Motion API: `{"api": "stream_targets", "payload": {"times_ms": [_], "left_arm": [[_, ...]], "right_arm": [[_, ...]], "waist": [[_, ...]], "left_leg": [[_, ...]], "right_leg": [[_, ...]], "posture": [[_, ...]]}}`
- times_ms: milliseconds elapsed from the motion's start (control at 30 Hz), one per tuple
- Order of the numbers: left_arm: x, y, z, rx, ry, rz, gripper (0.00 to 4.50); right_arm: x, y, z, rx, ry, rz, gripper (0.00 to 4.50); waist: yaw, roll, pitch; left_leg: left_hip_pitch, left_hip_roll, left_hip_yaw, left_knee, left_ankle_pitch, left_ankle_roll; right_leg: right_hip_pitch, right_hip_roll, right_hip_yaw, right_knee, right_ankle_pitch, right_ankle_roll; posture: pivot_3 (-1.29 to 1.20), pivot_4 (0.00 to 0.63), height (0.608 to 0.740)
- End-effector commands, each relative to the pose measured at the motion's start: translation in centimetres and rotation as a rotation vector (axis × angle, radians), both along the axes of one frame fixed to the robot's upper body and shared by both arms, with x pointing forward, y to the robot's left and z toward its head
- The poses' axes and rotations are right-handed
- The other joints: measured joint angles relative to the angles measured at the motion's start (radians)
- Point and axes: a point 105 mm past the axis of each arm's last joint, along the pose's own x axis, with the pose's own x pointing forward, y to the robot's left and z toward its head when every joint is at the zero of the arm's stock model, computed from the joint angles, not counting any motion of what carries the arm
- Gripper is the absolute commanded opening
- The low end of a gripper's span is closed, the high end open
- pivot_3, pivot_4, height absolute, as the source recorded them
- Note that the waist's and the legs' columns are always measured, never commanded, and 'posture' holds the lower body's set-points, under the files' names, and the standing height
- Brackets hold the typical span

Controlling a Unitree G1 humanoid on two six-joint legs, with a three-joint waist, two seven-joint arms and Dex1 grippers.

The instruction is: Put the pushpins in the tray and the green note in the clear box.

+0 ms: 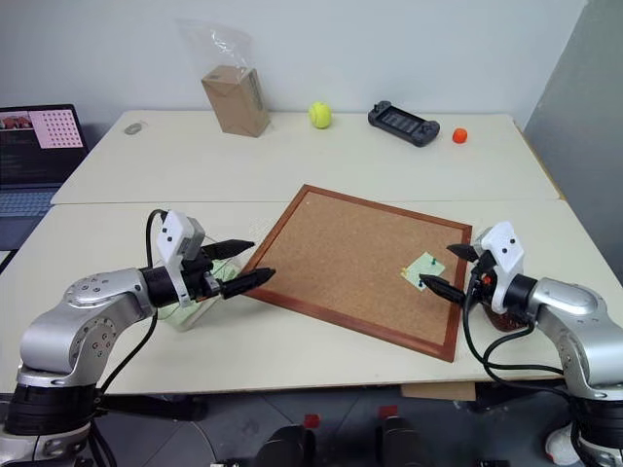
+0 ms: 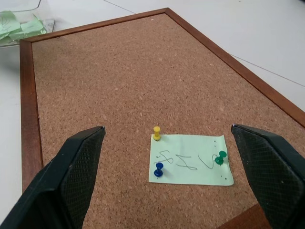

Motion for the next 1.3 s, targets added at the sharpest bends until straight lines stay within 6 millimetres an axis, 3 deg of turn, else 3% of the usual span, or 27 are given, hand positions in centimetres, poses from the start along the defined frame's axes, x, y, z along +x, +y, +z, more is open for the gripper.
{"api": "stream_targets", "payload": {"times_ms": [33, 667, 800, 900, 1067, 1300], "left_arm": [[0.1, -0.3, 1.0, 0.026, -0.061, -0.023, 4.34], [1.4, -1.3, 1.1, 0.008, -0.078, -0.059, 4.34], [1.7, -2.3, 1.5, -0.037, -0.104, -0.094, 4.34], [2.0, -3.5, 1.8, -0.073, -0.127, -0.134, 3.94], [2.9, -5.7, 1.1, -0.076, -0.135, -0.190, 2.77], [4.2, -8.7, -1.4, -0.039, -0.088, -0.255, 1.40]], "right_arm": [[0.1, -0.5, 1.2, 0.004, -0.047, -0.017, 4.50], [-0.5, -1.0, 1.3, -0.006, -0.048, -0.074, 4.50], [-0.5, -1.0, 1.4, -0.005, -0.055, -0.088, 4.50], [-0.2, -0.9, 1.3, -0.007, -0.059, -0.098, 4.50], [0.4, -0.6, 1.0, -0.001, -0.062, -0.100, 4.50], [2.0, -0.7, -0.3, -0.038, -0.075, -0.137, 4.50]], "waist": [[0.000, 0.000, 0.000], [0.001, 0.000, 0.001], [0.001, 0.000, 0.001], [0.002, 0.000, 0.001], [0.002, 0.000, 0.001], [0.001, 0.000, 0.001]], "left_leg": [[0.000, 0.000, 0.000, 0.000, 0.000, 0.000], [-0.001, 0.000, -0.001, 0.000, 0.000, 0.000], [-0.001, 0.000, -0.001, 0.000, 0.000, 0.000], [-0.002, -0.001, -0.001, 0.000, 0.000, 0.000], [-0.002, -0.001, -0.001, 0.001, 0.000, 0.000], [-0.004, -0.001, -0.001, 0.001, 0.000, 0.000]], "right_leg": [[0.000, 0.000, 0.000, 0.000, 0.000, 0.000], [0.000, 0.000, -0.001, 0.000, 0.000, 0.000], [0.000, 0.000, -0.001, 0.000, 0.000, 0.000], [0.000, 0.000, -0.001, 0.000, 0.000, 0.000], [0.000, 0.000, -0.002, 0.000, 0.000, 0.000], [-0.003, 0.000, -0.002, 0.000, 0.000, 0.000]], "posture": [[0.00, 0.150, 0.740], [0.00, 0.150, 0.740], [0.00, 0.150, 0.740], [0.00, 0.150, 0.740], [0.00, 0.150, 0.740], [0.00, 0.150, 0.740]]}}
